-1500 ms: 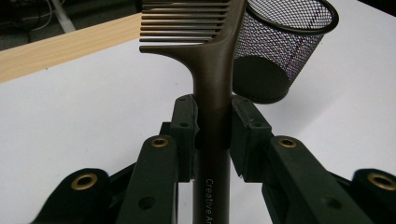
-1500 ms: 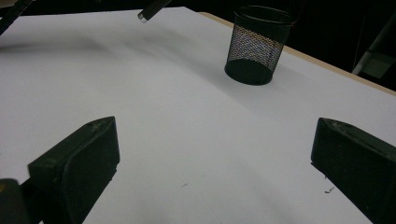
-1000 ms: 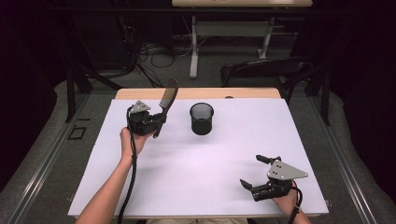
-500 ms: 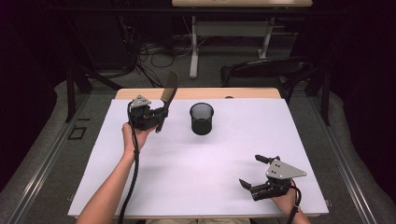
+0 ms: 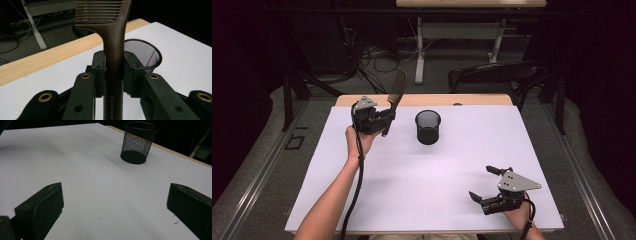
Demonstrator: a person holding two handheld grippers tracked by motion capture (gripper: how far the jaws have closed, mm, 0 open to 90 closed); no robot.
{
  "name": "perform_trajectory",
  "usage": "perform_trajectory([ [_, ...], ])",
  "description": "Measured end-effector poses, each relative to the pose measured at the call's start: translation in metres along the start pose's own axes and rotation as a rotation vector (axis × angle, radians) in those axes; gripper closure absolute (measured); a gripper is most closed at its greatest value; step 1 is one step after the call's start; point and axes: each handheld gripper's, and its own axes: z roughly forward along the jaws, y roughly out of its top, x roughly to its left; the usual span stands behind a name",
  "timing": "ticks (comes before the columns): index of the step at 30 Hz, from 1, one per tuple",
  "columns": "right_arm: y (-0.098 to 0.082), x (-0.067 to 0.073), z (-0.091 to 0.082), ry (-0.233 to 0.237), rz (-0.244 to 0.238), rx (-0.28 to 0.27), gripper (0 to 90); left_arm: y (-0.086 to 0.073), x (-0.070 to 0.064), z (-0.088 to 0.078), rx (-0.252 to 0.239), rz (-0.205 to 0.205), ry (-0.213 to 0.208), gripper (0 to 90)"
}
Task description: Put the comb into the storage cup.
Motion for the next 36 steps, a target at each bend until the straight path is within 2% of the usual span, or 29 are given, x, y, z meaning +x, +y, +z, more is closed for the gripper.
perform_trajectory([
  [12, 0.0, -0.001, 0.001, 0.001, 0.001, -0.001, 0.3, 0.008, -0.002, 0.004, -0.013, -0.002, -0.01, 72.4],
  [22, 0.0, 0.0, 0.001, 0.001, -0.001, 0.004, 0.4, 0.018, -0.006, 0.008, -0.039, 0.004, -0.015, 72.3],
  [36, 0.0, -0.002, -0.002, -0.008, 0.001, -0.001, 0.3, 0.023, -0.013, 0.014, -0.074, -0.008, -0.032, 72.4],
])
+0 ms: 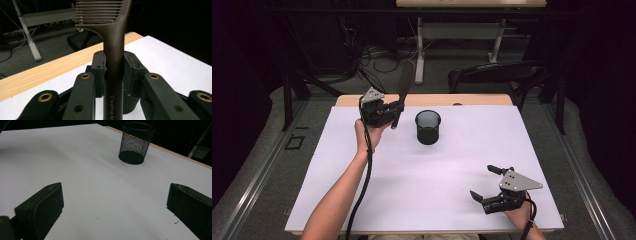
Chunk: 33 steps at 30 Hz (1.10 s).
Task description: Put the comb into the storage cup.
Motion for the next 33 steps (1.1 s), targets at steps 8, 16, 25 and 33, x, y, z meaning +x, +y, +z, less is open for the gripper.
perform_trajectory([
  [8, 0.0, 0.0, 0.001, 0.003, 0.001, 0.001, 0.4, 0.002, 0.001, 0.006, -0.017, -0.021, -0.008, 72.3],
  [16, 0.0, 0.0, 0.001, 0.004, 0.001, 0.001, 0.4, 0.005, -0.004, 0.012, -0.025, -0.016, -0.019, 72.3],
  [25, -0.001, 0.0, 0.001, 0.006, 0.001, 0.002, 0.4, 0.009, -0.007, 0.017, -0.04, -0.021, -0.027, 72.3],
  [33, 0.0, 0.0, 0.0, 0.005, 0.002, 0.001, 0.4, 0.012, -0.009, 0.021, -0.052, -0.022, -0.034, 72.3],
])
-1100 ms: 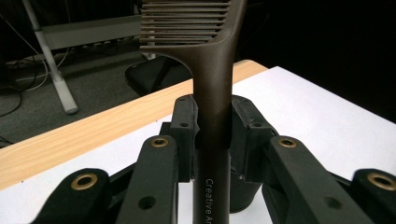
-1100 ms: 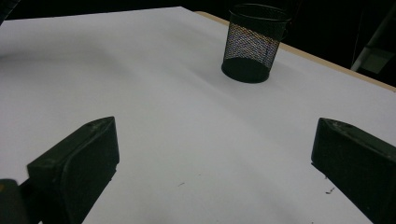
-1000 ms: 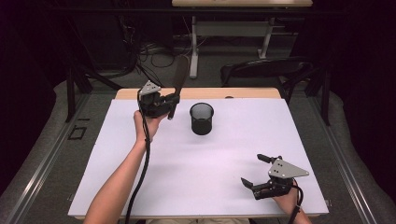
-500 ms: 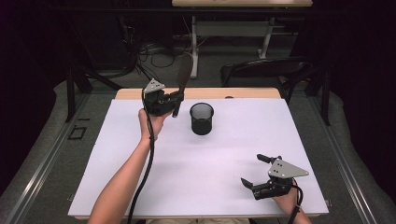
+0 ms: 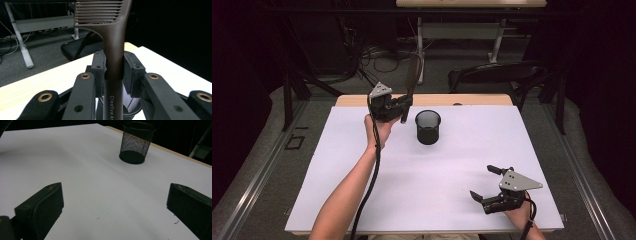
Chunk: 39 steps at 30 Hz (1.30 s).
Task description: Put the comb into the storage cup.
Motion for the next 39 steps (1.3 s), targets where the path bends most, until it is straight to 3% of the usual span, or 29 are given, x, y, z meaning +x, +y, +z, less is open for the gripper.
perform_trajectory([
  [39, 0.0, 0.0, -0.001, -0.002, -0.006, -0.003, 0.4, 0.003, -0.011, 0.026, -0.036, -0.017, -0.051, 72.3],
])
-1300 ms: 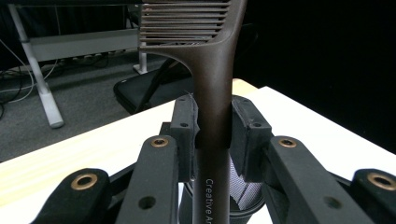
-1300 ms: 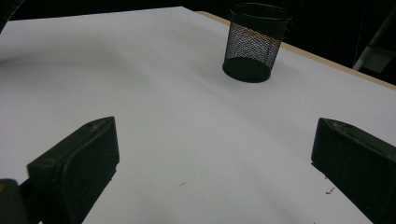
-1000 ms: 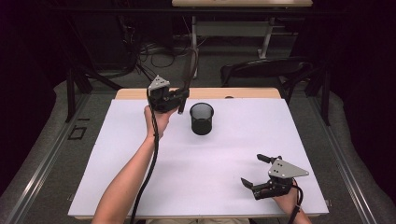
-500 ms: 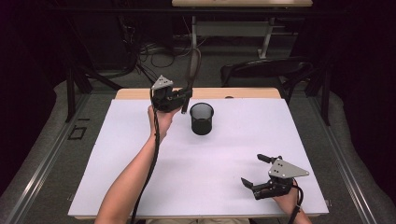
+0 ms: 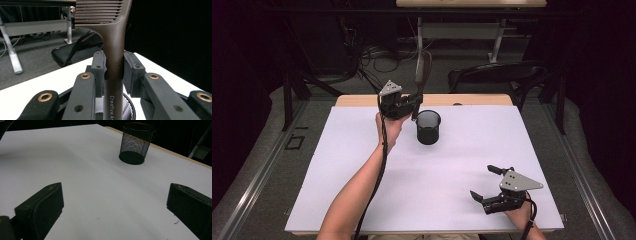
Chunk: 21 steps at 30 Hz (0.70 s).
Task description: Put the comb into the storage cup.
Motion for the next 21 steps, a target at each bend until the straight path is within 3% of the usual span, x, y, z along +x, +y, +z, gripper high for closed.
perform_trajectory([
  [21, 0.0, 0.0, 0.0, 0.002, 0.002, 0.0, 0.4, -0.004, -0.002, 0.014, -0.059, 0.0, -0.001, 72.3],
])
